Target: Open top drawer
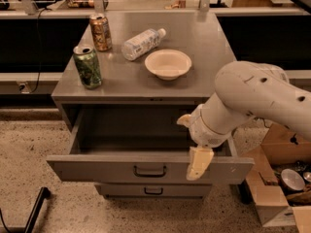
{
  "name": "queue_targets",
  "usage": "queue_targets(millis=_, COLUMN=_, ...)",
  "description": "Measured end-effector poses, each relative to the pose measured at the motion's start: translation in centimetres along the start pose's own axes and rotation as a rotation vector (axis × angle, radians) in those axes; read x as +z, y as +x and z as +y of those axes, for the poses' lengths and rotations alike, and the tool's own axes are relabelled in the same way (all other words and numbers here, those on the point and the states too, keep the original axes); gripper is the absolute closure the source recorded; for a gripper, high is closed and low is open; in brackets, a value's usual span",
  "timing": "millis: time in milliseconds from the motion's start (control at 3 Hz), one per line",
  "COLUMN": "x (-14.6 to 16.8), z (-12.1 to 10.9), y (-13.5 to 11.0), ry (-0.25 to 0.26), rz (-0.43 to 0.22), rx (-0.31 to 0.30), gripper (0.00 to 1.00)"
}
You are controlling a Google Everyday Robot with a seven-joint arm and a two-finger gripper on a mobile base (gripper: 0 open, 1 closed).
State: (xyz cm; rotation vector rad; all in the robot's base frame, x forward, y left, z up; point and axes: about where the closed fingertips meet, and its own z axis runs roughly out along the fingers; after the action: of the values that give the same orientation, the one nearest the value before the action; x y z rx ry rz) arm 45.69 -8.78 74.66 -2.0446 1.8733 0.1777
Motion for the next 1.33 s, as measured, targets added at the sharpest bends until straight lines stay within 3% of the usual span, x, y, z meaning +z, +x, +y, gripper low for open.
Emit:
queue_targets(millis=333, x=0.2, z=-0.2, y=0.2, ry=-0.019, rz=0.024, rx=-0.005, gripper=0.00)
queue_targets(millis=1000, x=0.3, z=-3.1, y=2.4, ry=-0.040, rz=0.120, rx=0.016, gripper=0.39)
queue_targets(millis=1333, x=0.5, z=-4.1, y=3.6, ry=-0.051, rz=0.144, rx=0.039, gripper=0.41)
